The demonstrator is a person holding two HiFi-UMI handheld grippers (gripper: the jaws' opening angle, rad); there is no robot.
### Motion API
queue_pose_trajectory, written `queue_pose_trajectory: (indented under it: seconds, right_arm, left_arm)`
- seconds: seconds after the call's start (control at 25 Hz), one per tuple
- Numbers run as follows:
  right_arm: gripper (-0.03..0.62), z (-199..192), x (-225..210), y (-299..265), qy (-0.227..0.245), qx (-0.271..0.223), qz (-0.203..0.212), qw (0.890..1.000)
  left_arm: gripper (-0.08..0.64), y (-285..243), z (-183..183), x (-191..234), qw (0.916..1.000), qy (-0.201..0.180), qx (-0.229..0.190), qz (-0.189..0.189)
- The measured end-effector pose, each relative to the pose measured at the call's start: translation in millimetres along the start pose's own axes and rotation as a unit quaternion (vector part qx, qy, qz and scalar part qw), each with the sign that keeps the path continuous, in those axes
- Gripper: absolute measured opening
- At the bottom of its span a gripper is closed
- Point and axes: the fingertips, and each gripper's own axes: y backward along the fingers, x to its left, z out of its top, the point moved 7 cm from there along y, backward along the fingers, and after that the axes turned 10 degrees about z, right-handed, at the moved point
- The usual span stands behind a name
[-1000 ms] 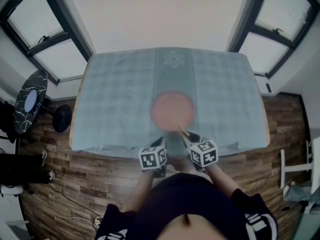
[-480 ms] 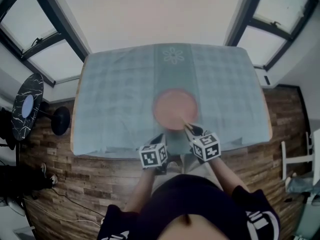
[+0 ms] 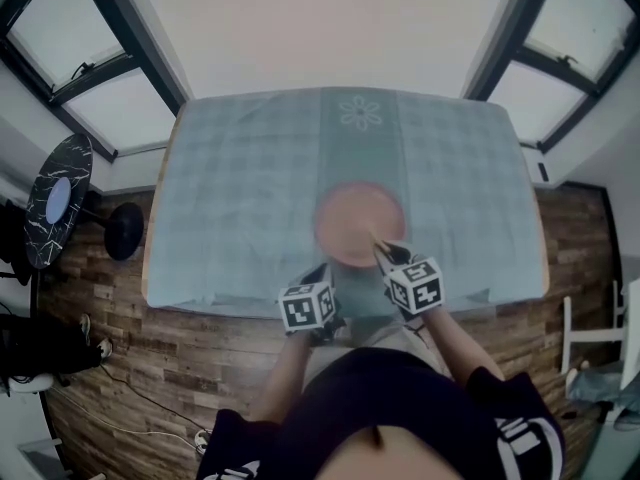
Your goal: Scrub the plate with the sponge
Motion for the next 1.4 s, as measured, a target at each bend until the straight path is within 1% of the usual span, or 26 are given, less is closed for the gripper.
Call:
queue_pose_trajectory:
  seconds: [0.48,0.68,0.8,1.16,1.32,1.4]
  right_arm:
    - [0.035,12.6,-42.6,-41.5,0.001,0.046,-0.014,0.999]
    - [0.035,17.9,-59.6,-58.4,0.007,0.063,-0.02,0.998]
    - [0.035,18.2,-70.2,-68.3,0.013,0.076,-0.023,0.997]
    - [0.037,21.5,-94.8,-92.2,0.016,0.099,-0.046,0.994]
    - [0.035,24.6,-97.6,-102.0,0.011,0.111,-0.05,0.993]
    - [0.035,25.9,-100.6,-108.6,0.017,0.113,-0.053,0.992]
  left_arm:
    - [0.012,-31.5,23.9,7.6,0.9998,0.006,0.019,0.001]
    - [0.012,-40.7,36.1,8.3,0.9999,0.003,0.017,-0.003]
    - [0.012,-46.9,38.9,8.6,0.9998,0.005,0.02,0.0]
    - [0.012,-62.3,43.8,7.1,0.9996,0.008,0.028,0.003]
    - [0.012,-66.9,43.6,5.5,0.9994,0.012,0.03,0.007]
    - [0.012,-68.7,43.0,5.0,0.9993,0.016,0.032,0.009]
